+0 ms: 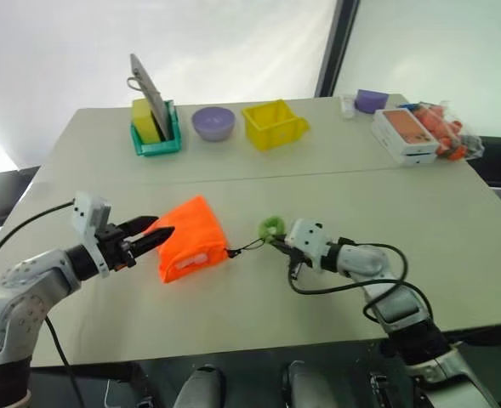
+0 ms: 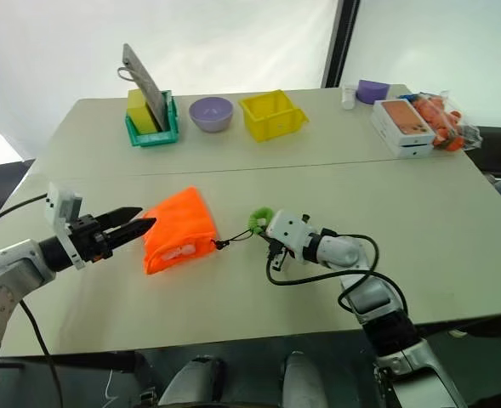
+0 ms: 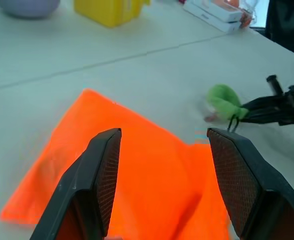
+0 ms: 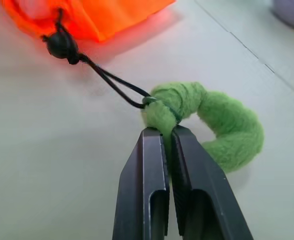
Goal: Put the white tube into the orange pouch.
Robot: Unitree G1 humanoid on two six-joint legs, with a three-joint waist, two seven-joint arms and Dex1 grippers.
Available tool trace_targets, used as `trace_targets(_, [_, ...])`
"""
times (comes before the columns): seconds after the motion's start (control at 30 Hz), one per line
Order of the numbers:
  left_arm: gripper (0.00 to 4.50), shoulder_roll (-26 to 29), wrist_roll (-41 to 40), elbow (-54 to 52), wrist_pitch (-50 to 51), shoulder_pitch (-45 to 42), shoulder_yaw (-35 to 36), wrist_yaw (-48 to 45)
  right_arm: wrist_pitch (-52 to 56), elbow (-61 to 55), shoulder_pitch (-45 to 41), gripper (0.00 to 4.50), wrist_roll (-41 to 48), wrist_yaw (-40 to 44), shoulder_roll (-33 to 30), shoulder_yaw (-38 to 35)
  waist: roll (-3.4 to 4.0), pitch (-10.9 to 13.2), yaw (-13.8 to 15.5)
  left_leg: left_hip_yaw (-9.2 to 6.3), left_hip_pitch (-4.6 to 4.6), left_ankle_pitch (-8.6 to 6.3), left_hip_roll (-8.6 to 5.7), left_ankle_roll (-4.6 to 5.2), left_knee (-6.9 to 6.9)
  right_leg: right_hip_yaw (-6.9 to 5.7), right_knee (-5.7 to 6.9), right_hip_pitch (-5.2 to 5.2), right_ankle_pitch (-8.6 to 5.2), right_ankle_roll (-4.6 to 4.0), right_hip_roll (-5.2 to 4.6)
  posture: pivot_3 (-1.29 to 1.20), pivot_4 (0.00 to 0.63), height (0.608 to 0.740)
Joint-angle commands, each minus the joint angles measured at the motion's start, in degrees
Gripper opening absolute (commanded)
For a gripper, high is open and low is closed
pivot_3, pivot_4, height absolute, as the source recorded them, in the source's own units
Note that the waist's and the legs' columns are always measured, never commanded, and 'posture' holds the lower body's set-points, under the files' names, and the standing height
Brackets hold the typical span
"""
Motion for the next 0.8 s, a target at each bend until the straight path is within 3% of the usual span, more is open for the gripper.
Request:
trace_targets(0.03, [4.30, 1.36, 0.64, 1.26, -1.21, -3.55, -3.61, -4.43, 4.69, -8.28, 1.38, 0.00, 4.65, 0.12, -0.91, -3.86, -0.01, 0.00, -0.51, 0.01, 0.00, 0.00, 0.01, 0.00, 0.00, -0.01, 0.00, -0.01, 0.00, 0.00, 0.01, 0.00, 0.150, 0.740])
trace_targets(0.07, [4.47, 1.51, 2.13, 2.20, -2.23, -5.09, -5.37, -5.27, 5.60, -9.18, 1.77, 0.00, 5.13, -0.11, -1.02, -4.25, 0.00, 0.00, -0.54, 0.05, 0.01, 0.00, 0.03, 0.00, 0.00, 0.00, 0.00, -0.03, 0.01, -0.02, 0.01, 0.00, 0.150, 0.740])
trace_targets(0.43, [4.47, 2.37, 19.09, 17.08, -17.03, -19.70, -24.46, -21.14, 8.76, -10.18, 0.39, 0.00, 5.26, -3.00, 0.35, -2.64, -0.01, 0.03, -0.18, 0.06, -0.09, 0.00, 0.01, 0.01, -0.01, -0.05, -0.07, -0.06, 0.02, -0.03, 0.00, 0.00, 0.150, 0.740])
trace_targets(0.6, [4.47, 1.17, 21.82, 22.37, -21.59, -21.51, -24.13, -22.45, 15.26, -11.83, 0.67, 0.00, 13.29, -4.60, 4.63, -6.89, 0.00, 0.03, -0.25, 0.03, -0.08, 0.00, 0.03, 0.02, -0.03, -0.05, -0.04, -0.07, 0.02, -0.02, 0.01, 0.00, 0.150, 0.740])
trace_targets(0.8, [4.47, 1.04, 21.76, 22.54, -22.33, -18.94, -22.21, -21.87, 18.43, -14.03, 1.89, 0.00, 19.10, -4.51, 5.05, -9.80, 0.02, 0.05, -0.16, 0.01, -0.09, 0.00, 0.02, 0.02, -0.04, -0.04, -0.03, -0.05, 0.11, 0.23, 0.00, 0.00, 0.150, 0.740])
